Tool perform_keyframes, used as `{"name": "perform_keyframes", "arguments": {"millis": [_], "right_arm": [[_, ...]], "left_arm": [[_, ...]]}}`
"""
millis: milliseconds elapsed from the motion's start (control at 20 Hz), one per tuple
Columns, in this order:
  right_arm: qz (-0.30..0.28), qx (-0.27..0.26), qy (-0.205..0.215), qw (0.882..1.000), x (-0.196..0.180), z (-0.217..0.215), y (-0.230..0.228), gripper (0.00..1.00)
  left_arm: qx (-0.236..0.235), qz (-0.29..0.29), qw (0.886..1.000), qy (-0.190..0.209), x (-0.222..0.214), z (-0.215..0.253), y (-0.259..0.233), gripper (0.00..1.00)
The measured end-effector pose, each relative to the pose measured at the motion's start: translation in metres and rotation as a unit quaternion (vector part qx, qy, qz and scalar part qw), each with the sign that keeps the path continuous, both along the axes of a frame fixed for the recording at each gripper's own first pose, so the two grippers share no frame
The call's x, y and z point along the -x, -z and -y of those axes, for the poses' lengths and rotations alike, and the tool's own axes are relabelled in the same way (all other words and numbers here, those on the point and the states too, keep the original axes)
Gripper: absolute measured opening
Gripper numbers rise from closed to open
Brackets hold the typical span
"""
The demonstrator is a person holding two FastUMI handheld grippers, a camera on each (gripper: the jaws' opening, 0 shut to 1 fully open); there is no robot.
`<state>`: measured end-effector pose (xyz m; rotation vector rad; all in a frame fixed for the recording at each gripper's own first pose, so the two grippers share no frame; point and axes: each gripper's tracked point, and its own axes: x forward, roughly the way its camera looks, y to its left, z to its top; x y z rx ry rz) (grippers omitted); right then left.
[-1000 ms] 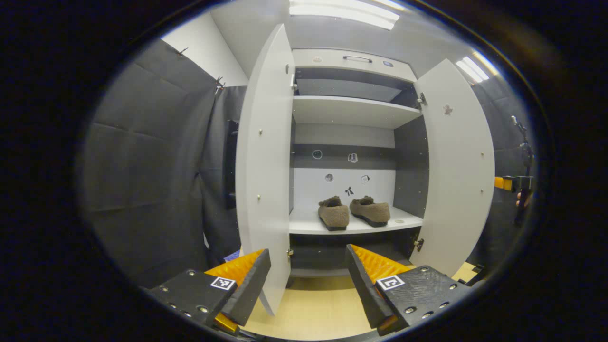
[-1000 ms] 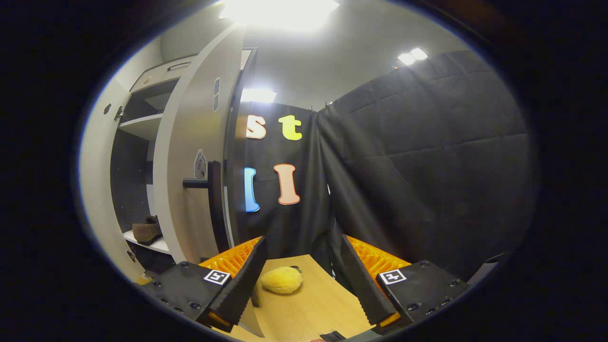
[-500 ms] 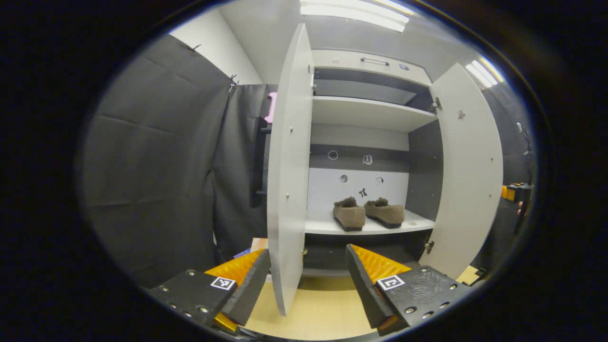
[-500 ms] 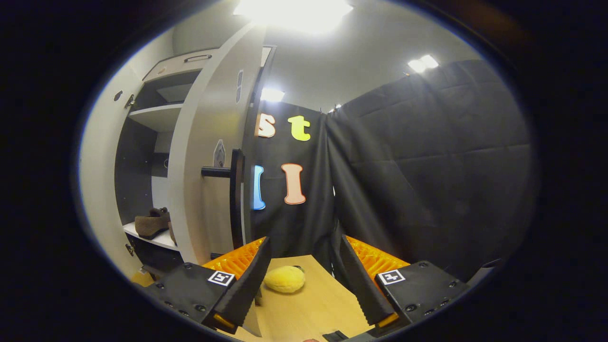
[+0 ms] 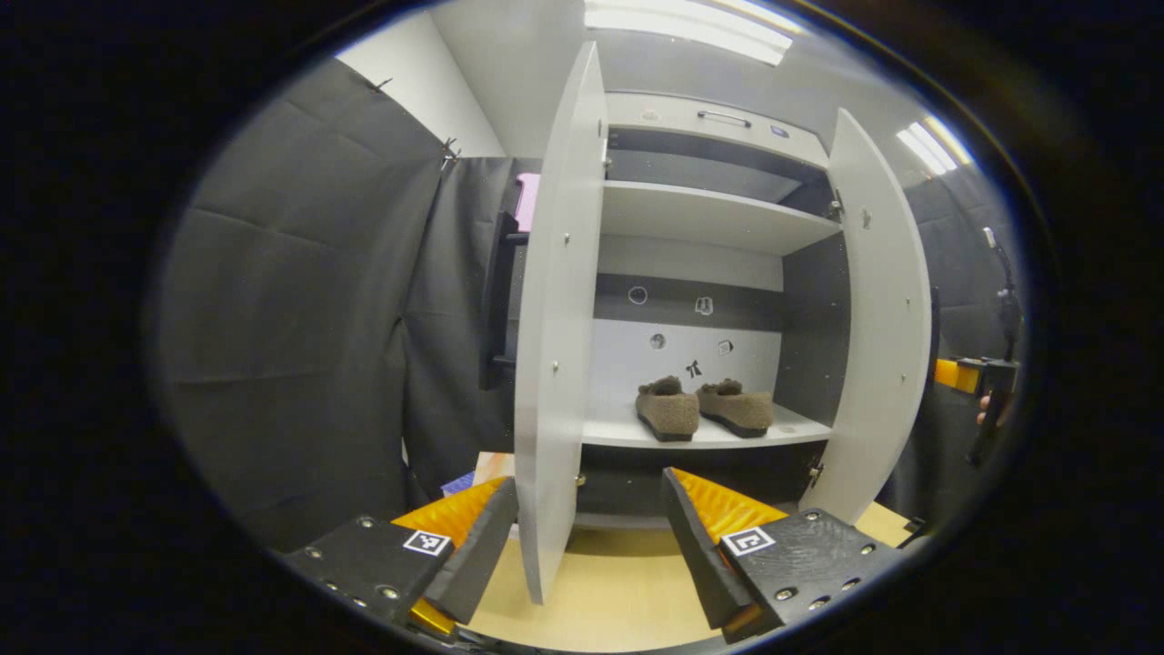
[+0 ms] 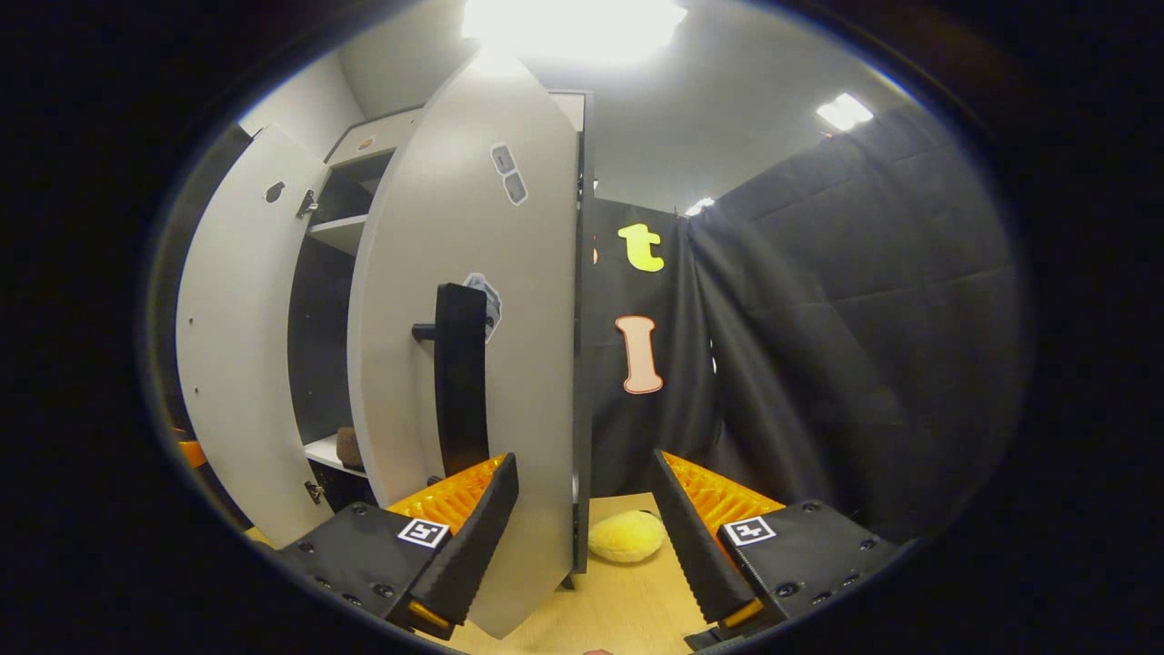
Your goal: Grab one shoe with the right hand and put it into the shoe cabinet, grab the other shoe with the left hand and put it into the shoe cabinet; then close the right door with the right hand and the left door with the left hand.
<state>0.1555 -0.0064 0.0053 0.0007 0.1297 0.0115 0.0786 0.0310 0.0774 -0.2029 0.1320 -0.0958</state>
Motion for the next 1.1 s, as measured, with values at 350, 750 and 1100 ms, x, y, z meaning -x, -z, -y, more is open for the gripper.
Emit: {"name": "perform_keyframes", "arguments": {"millis": [350,750,1100], "right_arm": [[-0.007,-0.031,-0.059,0.998,-0.021,-0.048,0.008,0.91],[-0.033,-0.042,-0.107,0.993,-0.037,-0.078,0.029,0.94],[-0.035,-0.045,-0.058,0.997,-0.038,-0.024,0.040,0.96]], "left_arm": [[-0.013,0.001,0.999,-0.048,0.011,-0.038,0.000,0.95],[-0.023,-0.008,0.995,-0.094,0.015,-0.071,0.003,0.95],[-0.074,0.039,0.979,-0.187,-0.020,-0.142,-0.042,0.95]]}}
